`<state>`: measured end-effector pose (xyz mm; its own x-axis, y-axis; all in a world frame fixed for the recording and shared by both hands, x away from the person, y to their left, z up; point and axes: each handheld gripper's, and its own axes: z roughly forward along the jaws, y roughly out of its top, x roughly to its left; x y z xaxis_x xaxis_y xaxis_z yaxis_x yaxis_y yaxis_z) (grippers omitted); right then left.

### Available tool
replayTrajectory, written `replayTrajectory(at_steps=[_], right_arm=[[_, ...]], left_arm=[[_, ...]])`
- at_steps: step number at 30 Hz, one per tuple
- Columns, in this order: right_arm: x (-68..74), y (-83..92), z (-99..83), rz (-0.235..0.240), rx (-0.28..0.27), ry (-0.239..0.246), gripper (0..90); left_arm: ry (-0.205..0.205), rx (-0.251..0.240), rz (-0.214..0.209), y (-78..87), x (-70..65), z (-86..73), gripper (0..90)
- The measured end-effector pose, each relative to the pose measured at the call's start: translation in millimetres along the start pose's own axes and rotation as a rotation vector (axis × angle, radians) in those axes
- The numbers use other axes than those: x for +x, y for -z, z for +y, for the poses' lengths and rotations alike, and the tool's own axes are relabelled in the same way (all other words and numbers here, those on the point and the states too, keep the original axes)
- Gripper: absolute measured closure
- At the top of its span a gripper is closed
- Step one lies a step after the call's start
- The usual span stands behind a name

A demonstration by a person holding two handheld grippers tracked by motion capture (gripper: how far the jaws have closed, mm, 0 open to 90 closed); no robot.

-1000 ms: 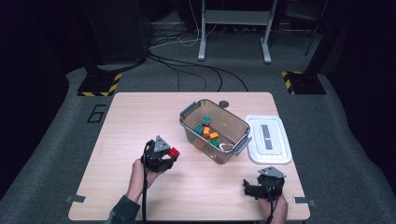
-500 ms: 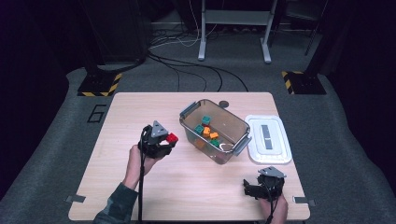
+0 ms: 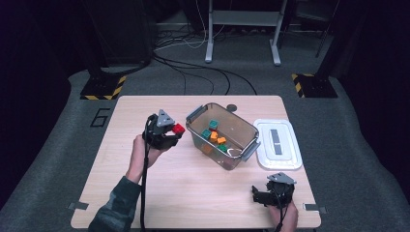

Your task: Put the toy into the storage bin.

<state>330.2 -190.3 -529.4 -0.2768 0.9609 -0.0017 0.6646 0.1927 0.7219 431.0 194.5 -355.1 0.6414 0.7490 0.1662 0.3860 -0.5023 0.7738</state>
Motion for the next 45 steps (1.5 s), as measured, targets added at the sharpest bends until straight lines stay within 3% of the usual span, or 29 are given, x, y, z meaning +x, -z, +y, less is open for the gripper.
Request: replayTrajectory(at_steps=[22, 45], right_arm=[[0.0, 0.0, 0.0, 0.0, 0.0, 0.0, 1.6], [0.1, -0.1, 0.0, -0.001, -0.001, -0.003, 1.6]], left_arm=[[-0.04, -0.029, 0.0, -4.6, 7.1, 49.4, 58.5], [-0.015, 0.057, -0.047, -63.8, 9.3, 66.5, 58.4]])
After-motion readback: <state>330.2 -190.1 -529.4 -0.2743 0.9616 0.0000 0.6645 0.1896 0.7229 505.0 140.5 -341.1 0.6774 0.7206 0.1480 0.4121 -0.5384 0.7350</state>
